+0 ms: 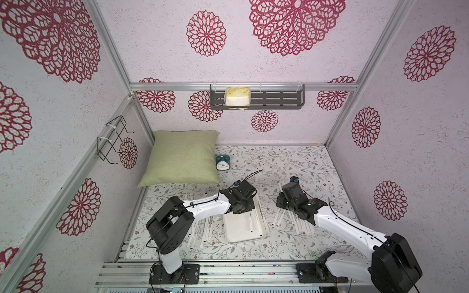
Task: Put the straws into the storage box
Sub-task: Place the straw in the storage box.
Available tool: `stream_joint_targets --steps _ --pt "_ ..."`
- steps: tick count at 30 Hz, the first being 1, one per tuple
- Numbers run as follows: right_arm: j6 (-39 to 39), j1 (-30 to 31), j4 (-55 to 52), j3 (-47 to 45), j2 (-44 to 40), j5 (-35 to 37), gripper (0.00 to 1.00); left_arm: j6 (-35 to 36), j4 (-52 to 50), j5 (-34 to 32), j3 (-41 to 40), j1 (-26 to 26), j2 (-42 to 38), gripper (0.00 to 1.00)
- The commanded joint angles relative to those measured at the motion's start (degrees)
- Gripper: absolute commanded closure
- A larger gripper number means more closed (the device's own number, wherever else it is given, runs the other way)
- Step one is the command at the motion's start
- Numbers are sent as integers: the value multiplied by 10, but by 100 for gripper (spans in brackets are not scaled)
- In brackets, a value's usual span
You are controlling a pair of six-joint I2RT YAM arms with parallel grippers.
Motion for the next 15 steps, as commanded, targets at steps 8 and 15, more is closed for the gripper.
stream_joint_targets --steps 8,15 --pt "-20 -5 21 11 18 -18 73 -44 68 67 -13 7 44 85" --pt "-21 -5 27 14 28 -26 73 -50 76 63 -16 11 58 82"
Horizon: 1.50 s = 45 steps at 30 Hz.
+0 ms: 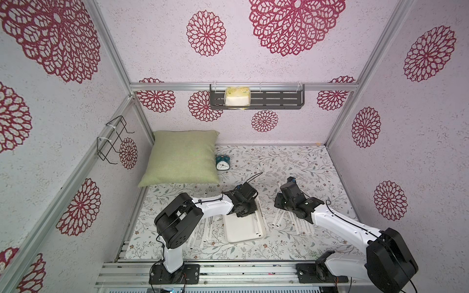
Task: Put the straws into the storage box
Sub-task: Place the straw in the storage box, then pick up the straw from the center of the board.
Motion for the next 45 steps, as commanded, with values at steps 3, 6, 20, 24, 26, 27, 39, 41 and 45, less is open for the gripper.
stream_joint_targets --steps 3,6,20,24,26,27,39,41,45 --pt "-12 -4 10 13 4 -5 73 -9 21 3 -8 10 18 80" --pt "-13 -3 9 11 4 -5 73 -8 14 -3 -9 13 15 79" --pt "-42 0 -17 13 29 -13 74 54 -43 -26 20 18 -33 66" --pt "-46 30 -19 16 56 -23 74 110 -116 -94 27 20 -115 50" --pt "-46 53 -21 26 78 -18 72 134 -153 -133 18 32 -161 41" --pt "-47 64 -22 32 91 -16 72 144 -165 -148 7 43 -185 37" --pt "-58 105 18 64 194 -35 65 175 -143 -141 -145 153 -347 26" --pt "-61 107 22 67 202 -35 65 175 -143 -141 -152 156 -347 26" --pt "-65 108 21 69 218 -23 67 174 -137 -136 -167 164 -347 27"
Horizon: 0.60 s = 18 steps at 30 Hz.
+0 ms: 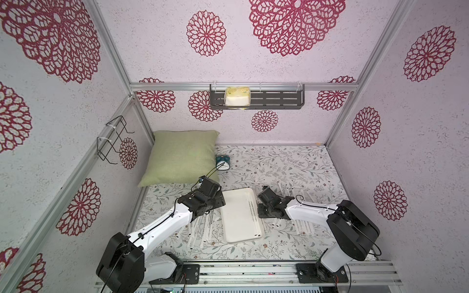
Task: Put the straws into the storage box
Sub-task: Pick up the straw from the center of the board.
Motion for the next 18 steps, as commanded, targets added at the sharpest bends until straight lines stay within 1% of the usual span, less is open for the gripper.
stream_joint_targets --steps 1,5,8,14,18 --pt "-13 2 -4 7 13 17 68 11 6 4 -10 11 -10 27" --pt "-28 1 -13 3 14 43 75 14 3 4 -18 19 -16 27" --pt "-36 -6 -15 -1 1 50 81 19 -1 7 -21 28 -19 28" --pt "-40 -13 -29 0 -39 52 87 24 -7 7 -22 38 -26 28" --pt "-35 -13 -56 13 -64 56 88 16 -3 11 -30 42 -35 29"
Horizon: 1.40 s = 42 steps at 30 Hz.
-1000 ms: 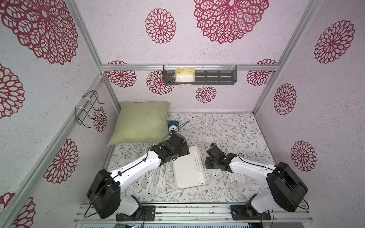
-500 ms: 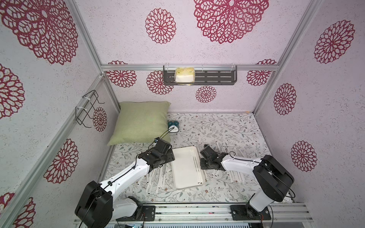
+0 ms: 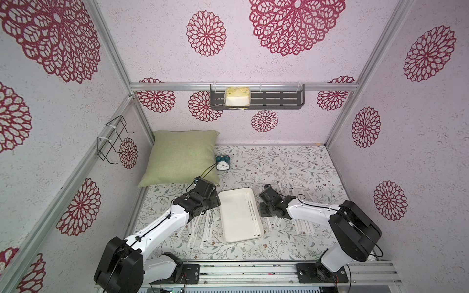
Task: Put the straws into the storage box
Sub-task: Pick up the straw from the center of the board, then place the straw in the storage box.
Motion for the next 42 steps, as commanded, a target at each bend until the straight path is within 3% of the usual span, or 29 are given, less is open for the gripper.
stream_joint_targets --steps 1,8,13,18,42 --pt "-1 -2 -39 18 -42 20 88 1 -1 3 -12 6 -15 29" --pt "59 52 -120 103 -75 40 90 -25 -12 -5 -14 6 -36 31" --pt "108 130 -123 172 -15 59 91 -43 1 -3 -19 6 -44 31" --pt "139 168 -109 190 50 68 91 -40 0 -4 -20 6 -51 31" --pt "146 160 -74 152 131 91 87 -48 51 22 -56 3 -36 32"
